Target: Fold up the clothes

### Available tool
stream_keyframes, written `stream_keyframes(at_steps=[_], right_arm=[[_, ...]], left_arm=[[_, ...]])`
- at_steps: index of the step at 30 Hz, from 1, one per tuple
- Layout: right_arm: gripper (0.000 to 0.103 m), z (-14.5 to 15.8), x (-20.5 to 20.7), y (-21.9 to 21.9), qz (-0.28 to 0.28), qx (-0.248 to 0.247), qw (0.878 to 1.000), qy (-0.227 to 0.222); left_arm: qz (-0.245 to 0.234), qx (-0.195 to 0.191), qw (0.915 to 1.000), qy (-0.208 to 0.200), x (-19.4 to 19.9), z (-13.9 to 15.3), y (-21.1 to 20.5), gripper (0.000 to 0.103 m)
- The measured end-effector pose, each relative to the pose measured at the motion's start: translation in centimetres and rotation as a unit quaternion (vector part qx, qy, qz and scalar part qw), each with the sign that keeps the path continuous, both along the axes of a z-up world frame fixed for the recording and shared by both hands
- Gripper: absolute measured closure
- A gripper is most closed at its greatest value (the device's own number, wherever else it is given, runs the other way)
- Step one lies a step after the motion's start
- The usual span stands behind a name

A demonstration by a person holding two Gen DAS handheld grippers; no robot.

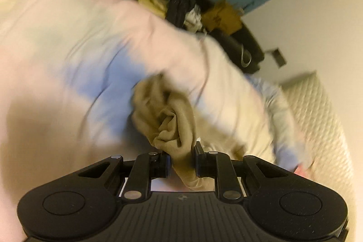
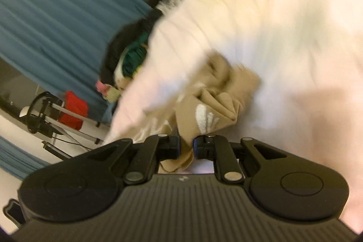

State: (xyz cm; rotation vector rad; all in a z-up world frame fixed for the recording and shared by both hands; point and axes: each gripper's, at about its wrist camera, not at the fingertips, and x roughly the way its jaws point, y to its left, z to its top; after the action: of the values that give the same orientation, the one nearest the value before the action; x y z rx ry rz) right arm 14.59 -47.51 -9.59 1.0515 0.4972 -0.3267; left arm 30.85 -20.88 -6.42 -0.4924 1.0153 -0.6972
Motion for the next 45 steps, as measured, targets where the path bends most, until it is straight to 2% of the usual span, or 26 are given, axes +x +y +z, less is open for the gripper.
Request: stream_keyframes(at_steps=[4,8,11,15,18,22,25,26,28,29,30,31,35,41,45], right_arm=[[0.089,-4.1,-2.4,1.8,-0.016,0.036,0.999,0.017],[0.086,-2.5,-3.9,2.4,-0.023,0.036,0.999,0.031],[0.086,-1.3,-5.0,2.9,-0.027,0.036,0.998,0.042],[0.086,0.9,-6.7,3.6,-0.029,0.03,0.998,0.05],[0.086,4.1,-8.3,4.7,-0.015,-0.006,0.999,0.037],[0.086,8.5,-10.6,6.3,0.002,-0.058,0.998,0.02],[0.086,11.8,-12.6,7.9,0.016,-0.108,0.994,0.008],[0.08,12.6,-13.4,8.5,0.017,-0.123,0.992,0.002],[0.059,14.1,-14.9,9.7,0.019,-0.155,0.988,-0.01],[0.037,14.9,-15.6,10.4,0.02,-0.171,0.985,-0.016],[0.02,15.7,-16.4,11.0,0.021,-0.186,0.982,-0.022],[0.014,16.5,-17.2,11.6,0.021,-0.202,0.979,-0.028],[0.016,18.9,-20.0,14.1,0.031,-0.257,0.965,-0.053],[0.016,18.7,-22.2,18.0,0.049,-0.317,0.944,-0.073],[0.016,17.9,-23.1,20.3,0.053,-0.351,0.931,-0.086]], left_arm=[[-0.012,0.045,0.9988,-0.015,-1.0,-2.7,0.2,0.08],[-0.019,0.078,0.9957,-0.045,-2.0,-1.6,0.0,0.071],[-0.028,0.089,0.9923,-0.082,-4.5,1.8,0.6,0.06],[-0.04,0.102,0.9852,-0.131,-7.8,6.4,1.3,0.051],[-0.049,0.112,0.9781,-0.168,-10.3,9.9,1.8,0.044],[-0.051,0.123,0.9656,-0.223,-15.3,14.6,3.0,0.023],[-0.05,0.13,0.954,-0.266,-19.3,17.6,4.1,0.013],[-0.05,0.133,0.9504,-0.277,-20.6,18.6,4.4,0.006],[-0.048,0.133,0.9433,-0.3,-23.1,20.1,5.2,0.0],[-0.047,0.132,0.941,-0.308,-24.2,20.5,5.7,0.0],[-0.046,0.13,0.9387,-0.316,-25.3,21.0,6.2,0.0],[-0.046,0.129,0.9363,-0.324,-26.4,21.4,6.7,0.0],[-0.041,0.126,0.9261,-0.353,-30.6,22.8,8.7,0.0],[-0.023,0.131,0.9093,-0.394,-35.2,23.2,11.8,0.0],[-0.003,0.126,0.9072,-0.402,-36.6,22.5,13.8,0.0]])
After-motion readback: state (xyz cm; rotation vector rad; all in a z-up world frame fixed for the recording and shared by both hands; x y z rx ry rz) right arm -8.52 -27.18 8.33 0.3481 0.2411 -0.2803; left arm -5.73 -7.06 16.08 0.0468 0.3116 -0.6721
